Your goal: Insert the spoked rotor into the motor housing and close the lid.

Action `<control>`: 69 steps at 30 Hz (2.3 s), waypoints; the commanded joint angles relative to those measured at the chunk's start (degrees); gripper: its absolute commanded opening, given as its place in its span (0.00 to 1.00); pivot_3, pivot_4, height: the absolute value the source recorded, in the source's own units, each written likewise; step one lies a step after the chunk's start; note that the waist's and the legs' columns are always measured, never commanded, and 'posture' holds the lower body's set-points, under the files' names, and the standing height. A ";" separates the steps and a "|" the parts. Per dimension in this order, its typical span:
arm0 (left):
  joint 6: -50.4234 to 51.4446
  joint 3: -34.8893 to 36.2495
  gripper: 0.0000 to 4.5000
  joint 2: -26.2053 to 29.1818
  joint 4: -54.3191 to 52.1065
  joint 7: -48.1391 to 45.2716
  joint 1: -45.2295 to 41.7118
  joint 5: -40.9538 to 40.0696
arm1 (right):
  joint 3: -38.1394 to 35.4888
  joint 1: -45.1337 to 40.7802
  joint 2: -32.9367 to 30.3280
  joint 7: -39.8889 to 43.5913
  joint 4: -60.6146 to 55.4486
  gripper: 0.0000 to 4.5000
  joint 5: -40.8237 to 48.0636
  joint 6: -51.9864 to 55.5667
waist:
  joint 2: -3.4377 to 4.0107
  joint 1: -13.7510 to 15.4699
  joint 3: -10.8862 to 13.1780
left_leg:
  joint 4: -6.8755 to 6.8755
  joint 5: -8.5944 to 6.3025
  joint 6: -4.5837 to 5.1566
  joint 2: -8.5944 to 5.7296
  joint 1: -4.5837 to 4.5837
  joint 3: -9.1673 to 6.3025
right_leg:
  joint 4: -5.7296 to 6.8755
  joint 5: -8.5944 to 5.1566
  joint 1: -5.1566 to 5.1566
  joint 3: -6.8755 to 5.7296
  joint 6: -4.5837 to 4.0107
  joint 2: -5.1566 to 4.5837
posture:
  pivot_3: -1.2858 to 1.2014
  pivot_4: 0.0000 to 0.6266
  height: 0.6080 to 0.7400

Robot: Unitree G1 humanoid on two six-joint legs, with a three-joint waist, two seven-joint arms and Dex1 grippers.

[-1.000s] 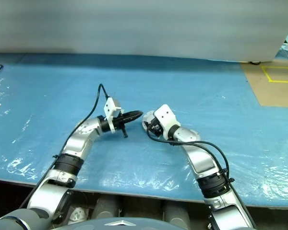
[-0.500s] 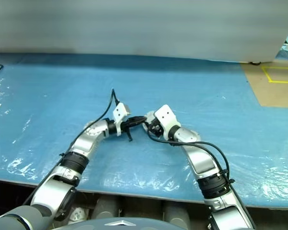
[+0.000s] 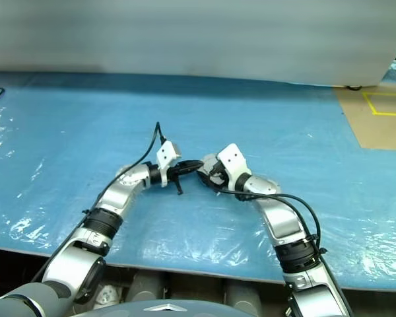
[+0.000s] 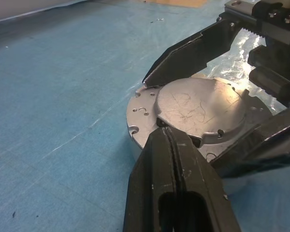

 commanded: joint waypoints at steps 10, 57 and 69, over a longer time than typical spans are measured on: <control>1.20 -1.33 0.00 0.10 0.43 -1.44 0.93 0.37 | -3.75 0.74 -1.50 6.18 0.27 0.99 4.60 -5.80 | 0.01 0.06 0.01 | -0.02 0.00 0.00 0.00 -0.19 0.01 | -0.02 -0.01 -0.16 0.00 0.00 -0.01 | 0.52 0.24 1.00; -2.99 -0.89 0.00 -0.61 2.39 0.21 0.89 1.10 | -36.88 -1.49 11.45 -10.23 5.71 0.26 46.97 51.96 | 0.17 0.11 -0.08 | -0.37 0.01 -0.04 -0.02 -0.03 0.12 | -0.02 -0.02 -0.25 0.02 -0.02 -0.01 | 0.52 0.24 1.00; 5.19 10.80 0.00 -4.18 0.07 5.13 -0.83 -11.12 | -44.76 -5.55 15.60 -15.41 8.95 0.26 53.39 47.47 | 0.18 -0.56 -0.04 | -0.74 0.10 -0.19 -0.02 -0.19 0.14 | 0.02 0.04 -0.65 0.02 0.08 0.10 | 0.52 0.24 1.00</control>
